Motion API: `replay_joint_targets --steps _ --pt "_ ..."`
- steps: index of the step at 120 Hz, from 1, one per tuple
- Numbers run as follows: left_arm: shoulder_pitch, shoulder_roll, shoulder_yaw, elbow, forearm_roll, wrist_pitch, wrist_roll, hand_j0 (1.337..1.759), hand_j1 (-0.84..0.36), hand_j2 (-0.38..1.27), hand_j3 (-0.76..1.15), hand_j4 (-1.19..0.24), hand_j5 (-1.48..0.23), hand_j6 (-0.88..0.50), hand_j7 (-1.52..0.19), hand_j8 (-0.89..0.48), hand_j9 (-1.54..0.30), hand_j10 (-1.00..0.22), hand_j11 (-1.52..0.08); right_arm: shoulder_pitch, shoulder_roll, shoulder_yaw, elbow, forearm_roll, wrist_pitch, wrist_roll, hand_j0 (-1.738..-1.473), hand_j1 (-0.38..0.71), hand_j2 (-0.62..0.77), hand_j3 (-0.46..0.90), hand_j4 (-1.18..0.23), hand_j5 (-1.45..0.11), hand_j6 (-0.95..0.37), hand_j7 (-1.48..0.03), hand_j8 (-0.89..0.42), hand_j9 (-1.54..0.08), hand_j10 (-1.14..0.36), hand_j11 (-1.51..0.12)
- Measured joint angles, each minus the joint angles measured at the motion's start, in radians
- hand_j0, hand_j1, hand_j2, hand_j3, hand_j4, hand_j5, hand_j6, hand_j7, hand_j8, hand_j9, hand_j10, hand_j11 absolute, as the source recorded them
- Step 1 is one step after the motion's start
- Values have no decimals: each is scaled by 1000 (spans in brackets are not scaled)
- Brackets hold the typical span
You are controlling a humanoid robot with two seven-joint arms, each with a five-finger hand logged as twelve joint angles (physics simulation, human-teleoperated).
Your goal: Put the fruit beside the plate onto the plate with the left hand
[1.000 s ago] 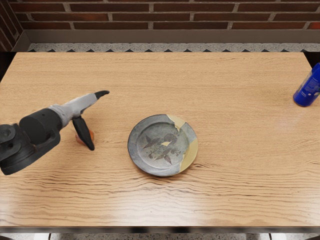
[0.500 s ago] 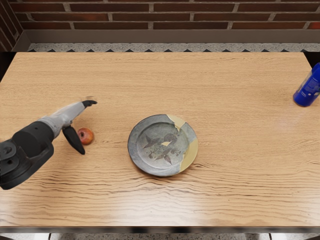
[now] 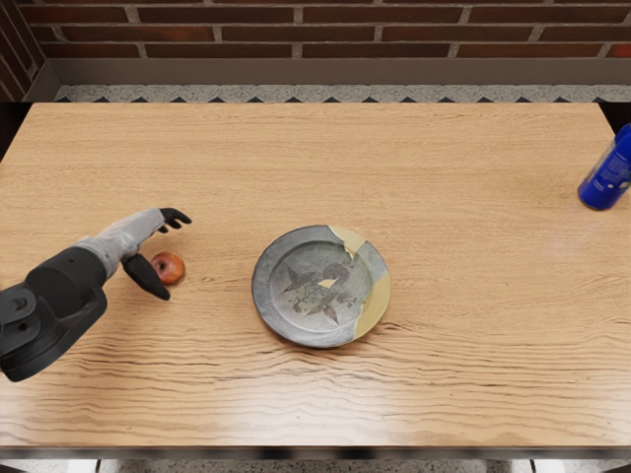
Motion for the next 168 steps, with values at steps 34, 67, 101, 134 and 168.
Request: replay_joint_targets --steps 34,67,101,134,168 --pt "8 -65 0 62 29 10 0 1658 -12 65 0 -307 -395 -309 -395 -308 -395 -307 -394 0 0 0 0 0 0 0 -1658 -349 0 0 0 0 -1 0 0 0 0 0" --pt "28 -56 0 76 64 31 0 1658 -21 72 12 -316 -406 -317 -406 -317 -406 -316 -406 1 0 0 0 0 0 -1 -1658 -349 0 0 0 0 0 0 0 0 0 0" --pt "29 -58 0 71 68 34 0 1658 -79 89 3 -373 -486 -375 -486 -375 -486 -374 -485 1 0 0 0 0 0 0 -1658 -349 0 0 0 0 -1 0 0 0 0 0" --pt "31 -59 0 69 67 34 0 1657 -158 111 1 -441 -579 -442 -578 -442 -578 -442 -577 1 0 0 0 0 0 0 -1658 -349 0 0 0 0 -1 0 0 0 0 0" --pt "31 -59 0 68 64 34 0 1657 -235 133 0 -505 -662 -505 -662 -505 -662 -505 -661 2 0 -1 0 0 0 -1 -1658 -349 0 0 0 0 -1 0 0 0 0 0"
